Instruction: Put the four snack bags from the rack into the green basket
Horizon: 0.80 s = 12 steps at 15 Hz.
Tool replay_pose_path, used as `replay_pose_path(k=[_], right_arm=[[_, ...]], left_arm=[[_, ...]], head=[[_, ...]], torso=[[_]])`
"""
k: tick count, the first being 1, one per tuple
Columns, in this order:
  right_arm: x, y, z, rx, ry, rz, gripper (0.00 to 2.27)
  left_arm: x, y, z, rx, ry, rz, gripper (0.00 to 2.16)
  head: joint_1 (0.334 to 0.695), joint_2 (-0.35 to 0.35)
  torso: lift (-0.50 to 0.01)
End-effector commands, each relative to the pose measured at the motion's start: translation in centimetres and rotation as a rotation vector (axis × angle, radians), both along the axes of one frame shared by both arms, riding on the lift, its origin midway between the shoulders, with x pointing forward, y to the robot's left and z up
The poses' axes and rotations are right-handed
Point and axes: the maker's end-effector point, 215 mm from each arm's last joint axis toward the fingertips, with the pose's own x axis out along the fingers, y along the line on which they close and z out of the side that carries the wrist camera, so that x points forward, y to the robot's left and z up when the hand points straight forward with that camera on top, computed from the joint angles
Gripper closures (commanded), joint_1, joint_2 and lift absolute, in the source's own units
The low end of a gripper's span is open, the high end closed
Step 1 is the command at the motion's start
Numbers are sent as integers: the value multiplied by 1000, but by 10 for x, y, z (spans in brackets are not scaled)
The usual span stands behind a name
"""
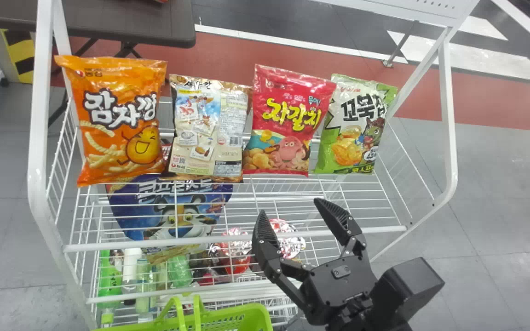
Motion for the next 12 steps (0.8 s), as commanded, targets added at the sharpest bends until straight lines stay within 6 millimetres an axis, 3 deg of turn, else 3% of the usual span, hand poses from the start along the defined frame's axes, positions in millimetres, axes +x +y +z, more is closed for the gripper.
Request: replay_pose_path(k=[1,12], right_arm=[[0,0,1,0,-4,1,127],[1,-8,0,-4,-10,-9,127]], left_arm=[[-1,0,0,-2,2,-1,1909],[-3,-2,0,-9,5,-6,1909]], head=[[695,-350],[695,-350]], torso=[[-6],[-6]])
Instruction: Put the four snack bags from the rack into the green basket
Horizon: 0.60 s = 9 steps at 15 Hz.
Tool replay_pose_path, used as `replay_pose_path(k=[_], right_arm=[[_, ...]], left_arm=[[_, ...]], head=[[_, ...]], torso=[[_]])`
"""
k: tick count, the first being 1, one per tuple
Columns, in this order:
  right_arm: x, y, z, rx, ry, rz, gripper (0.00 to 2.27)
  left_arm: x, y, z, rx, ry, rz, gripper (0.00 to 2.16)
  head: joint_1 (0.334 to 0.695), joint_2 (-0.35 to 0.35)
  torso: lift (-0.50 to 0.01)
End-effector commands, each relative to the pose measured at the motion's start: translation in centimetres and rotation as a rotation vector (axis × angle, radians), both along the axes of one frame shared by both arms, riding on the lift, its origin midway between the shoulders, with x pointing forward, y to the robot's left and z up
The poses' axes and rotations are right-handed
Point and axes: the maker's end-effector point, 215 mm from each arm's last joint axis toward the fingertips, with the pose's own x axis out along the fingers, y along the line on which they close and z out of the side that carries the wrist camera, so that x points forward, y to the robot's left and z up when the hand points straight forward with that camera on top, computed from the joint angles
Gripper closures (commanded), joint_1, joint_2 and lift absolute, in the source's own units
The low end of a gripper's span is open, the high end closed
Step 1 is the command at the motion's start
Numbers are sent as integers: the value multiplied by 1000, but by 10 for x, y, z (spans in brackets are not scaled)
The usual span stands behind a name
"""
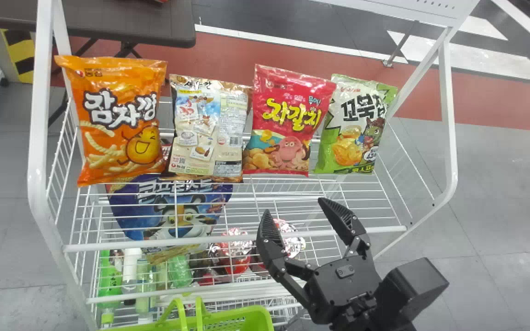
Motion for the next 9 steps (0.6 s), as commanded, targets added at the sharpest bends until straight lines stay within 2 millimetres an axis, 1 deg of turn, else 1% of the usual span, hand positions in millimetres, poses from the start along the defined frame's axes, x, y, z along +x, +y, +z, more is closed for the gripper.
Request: replay_pose_path(k=[1,2,4,5,6,7,8,9], right_arm=[[4,-1,0,2,-18,-2,127],[13,1,-2,5,-33,-1,127],[40,17,-11,28,-51,19,124],[52,25,-8,40,-74,29,124],[67,38,-6,45,-88,48,124],[85,57,-11,42,-74,79,124],[99,73,-19,47,-43,106,124],[110,90,-21,55,-26,133,124]], left_arm=[[-1,-1,0,-2,0,-3,1909],[-1,-2,0,-1,0,-3,1909],[-1,-4,-1,4,-8,-9,1905],[-1,-3,-2,7,-10,-12,1905],[-1,-4,-3,9,-10,-17,1905],[-1,-4,-3,6,-8,-18,1905],[-1,-4,-3,5,-7,-19,1905],[-2,-4,-3,5,-7,-22,1905]], head=[[695,-350],[695,-350],[695,-350],[695,-350],[695,-350],[695,-350],[695,-350],[695,-350]], torso=[[-6],[-6],[-6],[-6],[-6],[-6],[-6],[-6]])
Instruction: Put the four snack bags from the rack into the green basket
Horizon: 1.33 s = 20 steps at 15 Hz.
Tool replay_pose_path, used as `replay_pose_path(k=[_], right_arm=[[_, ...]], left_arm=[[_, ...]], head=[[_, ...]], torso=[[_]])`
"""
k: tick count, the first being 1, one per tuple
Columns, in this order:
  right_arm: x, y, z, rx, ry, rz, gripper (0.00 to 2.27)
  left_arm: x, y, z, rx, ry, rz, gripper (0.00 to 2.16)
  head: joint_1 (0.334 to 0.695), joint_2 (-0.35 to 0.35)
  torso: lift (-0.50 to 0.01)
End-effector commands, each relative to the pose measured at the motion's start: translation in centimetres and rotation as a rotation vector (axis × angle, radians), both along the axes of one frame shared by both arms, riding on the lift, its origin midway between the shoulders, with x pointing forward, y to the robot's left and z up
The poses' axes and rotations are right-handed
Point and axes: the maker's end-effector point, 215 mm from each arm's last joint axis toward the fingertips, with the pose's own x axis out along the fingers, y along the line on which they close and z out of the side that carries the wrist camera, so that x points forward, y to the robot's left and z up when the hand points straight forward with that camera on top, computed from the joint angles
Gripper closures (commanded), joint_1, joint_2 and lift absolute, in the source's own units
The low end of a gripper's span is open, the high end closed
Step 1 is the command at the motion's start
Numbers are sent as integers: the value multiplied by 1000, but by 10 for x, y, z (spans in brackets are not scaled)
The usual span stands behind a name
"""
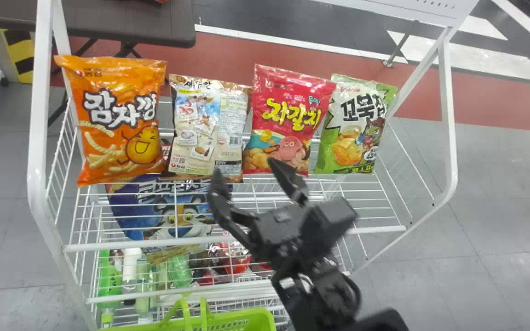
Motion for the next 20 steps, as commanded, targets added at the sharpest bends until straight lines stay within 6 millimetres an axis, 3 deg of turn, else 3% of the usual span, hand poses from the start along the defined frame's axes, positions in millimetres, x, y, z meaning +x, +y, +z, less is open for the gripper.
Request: replay_pose_path(k=[1,5,7,11,17,19,20], right_arm=[[29,45,-5,5,38,65,124],[56,105,-25,0,120,134,124],[68,127,-20,-15,119,150,124],[95,144,-21,-66,140,168,124],[127,157,-44,-75,206,208,137],[131,167,-52,-58,233,277,228],[130,175,-52,-38,242,324,444]], left_arm=[[0,1,-1,0,-3,-3,1905],[0,-2,-2,-5,-15,-8,1902],[1,-2,-2,-12,-15,-7,1905],[4,-1,-3,-10,-20,-8,1902],[8,0,-2,-10,-27,-7,1902],[11,-1,-2,-8,-27,-6,1902],[11,-2,-3,-7,-27,-8,1902]], head=[[695,-327],[695,-191],[695,-115],[695,-34],[695,0],[695,7],[695,13]], torso=[[-6],[-6],[-6],[-6],[-6],[-6],[-6]])
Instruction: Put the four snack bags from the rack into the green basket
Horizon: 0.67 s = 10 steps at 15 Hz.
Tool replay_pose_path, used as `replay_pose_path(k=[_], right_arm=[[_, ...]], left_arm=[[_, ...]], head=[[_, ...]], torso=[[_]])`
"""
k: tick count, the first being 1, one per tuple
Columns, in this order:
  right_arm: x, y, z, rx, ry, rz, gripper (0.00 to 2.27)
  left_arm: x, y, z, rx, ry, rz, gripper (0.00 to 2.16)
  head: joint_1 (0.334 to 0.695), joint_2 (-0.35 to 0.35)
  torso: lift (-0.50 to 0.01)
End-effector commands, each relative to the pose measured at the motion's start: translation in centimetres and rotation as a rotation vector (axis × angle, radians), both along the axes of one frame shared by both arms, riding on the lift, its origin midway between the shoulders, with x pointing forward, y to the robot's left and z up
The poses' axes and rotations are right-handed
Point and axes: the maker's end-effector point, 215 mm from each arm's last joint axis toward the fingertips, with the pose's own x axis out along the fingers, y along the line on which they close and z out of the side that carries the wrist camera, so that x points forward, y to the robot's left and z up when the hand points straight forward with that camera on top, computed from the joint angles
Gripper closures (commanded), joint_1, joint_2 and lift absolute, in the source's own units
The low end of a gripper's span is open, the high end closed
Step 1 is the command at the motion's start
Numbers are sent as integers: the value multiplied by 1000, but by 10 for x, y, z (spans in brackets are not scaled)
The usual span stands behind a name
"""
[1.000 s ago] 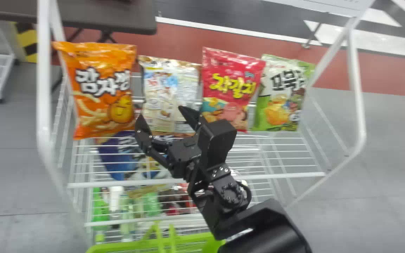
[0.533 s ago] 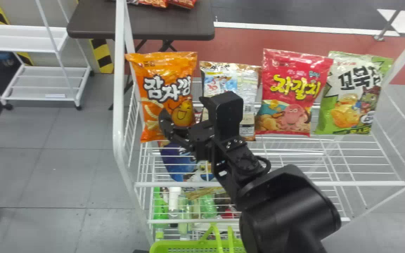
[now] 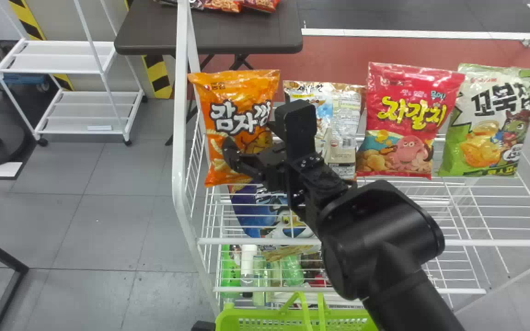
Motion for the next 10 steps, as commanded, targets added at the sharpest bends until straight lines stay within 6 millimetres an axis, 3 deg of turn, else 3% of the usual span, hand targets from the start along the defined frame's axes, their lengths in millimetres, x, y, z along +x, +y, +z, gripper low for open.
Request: replay_pose_path(k=[1,2,3,7,10], right_arm=[[3,10,5,38,1,58,998],[-2,14,5,44,0,69,1700],[-6,14,3,43,-3,69,1993],[-14,11,11,62,-34,64,2162],[-32,1,37,91,-73,42,2189]], left_arm=[[3,-2,-1,0,-1,-2,1902],[4,-2,-2,1,2,-4,1902],[5,-3,-2,1,2,-3,1902],[10,-1,-3,9,-6,3,1902],[16,0,-3,16,-9,7,1902]], head=[[695,30],[695,37],[695,45],[695,52],[695,51]], torso=[[-6],[-6],[-6],[-6],[-6]])
